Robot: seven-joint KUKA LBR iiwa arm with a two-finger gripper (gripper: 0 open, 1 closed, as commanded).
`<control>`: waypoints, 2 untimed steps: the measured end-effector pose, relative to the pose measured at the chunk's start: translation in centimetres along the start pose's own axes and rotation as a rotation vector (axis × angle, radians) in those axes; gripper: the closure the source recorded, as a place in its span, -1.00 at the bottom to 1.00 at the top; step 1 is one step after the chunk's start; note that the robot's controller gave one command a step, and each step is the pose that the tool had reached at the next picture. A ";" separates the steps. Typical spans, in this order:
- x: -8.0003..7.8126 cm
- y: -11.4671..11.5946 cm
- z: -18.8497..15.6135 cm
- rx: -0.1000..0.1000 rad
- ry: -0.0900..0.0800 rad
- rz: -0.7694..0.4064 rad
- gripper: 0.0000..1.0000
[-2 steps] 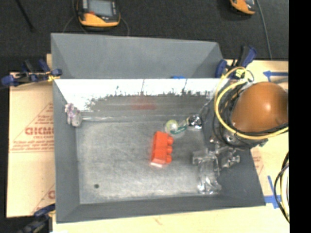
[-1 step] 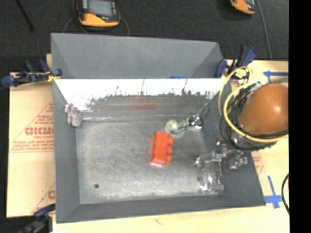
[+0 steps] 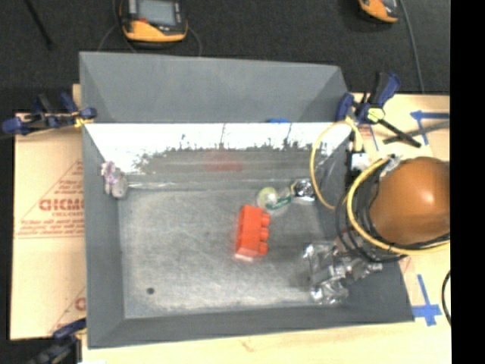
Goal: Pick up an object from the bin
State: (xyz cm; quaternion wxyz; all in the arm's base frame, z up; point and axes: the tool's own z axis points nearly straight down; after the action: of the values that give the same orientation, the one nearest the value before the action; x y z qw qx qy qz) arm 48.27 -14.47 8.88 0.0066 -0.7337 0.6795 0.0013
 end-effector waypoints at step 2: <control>-2.3 -1.3 1.7 -0.003 -0.020 -0.657 1.00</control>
Offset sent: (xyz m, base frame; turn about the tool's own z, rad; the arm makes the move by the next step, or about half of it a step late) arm 0.0109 0.0073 -0.0188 -0.6574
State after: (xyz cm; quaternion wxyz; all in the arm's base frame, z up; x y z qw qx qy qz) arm 49.39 -12.05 7.23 0.0124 -0.9135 0.4065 0.0072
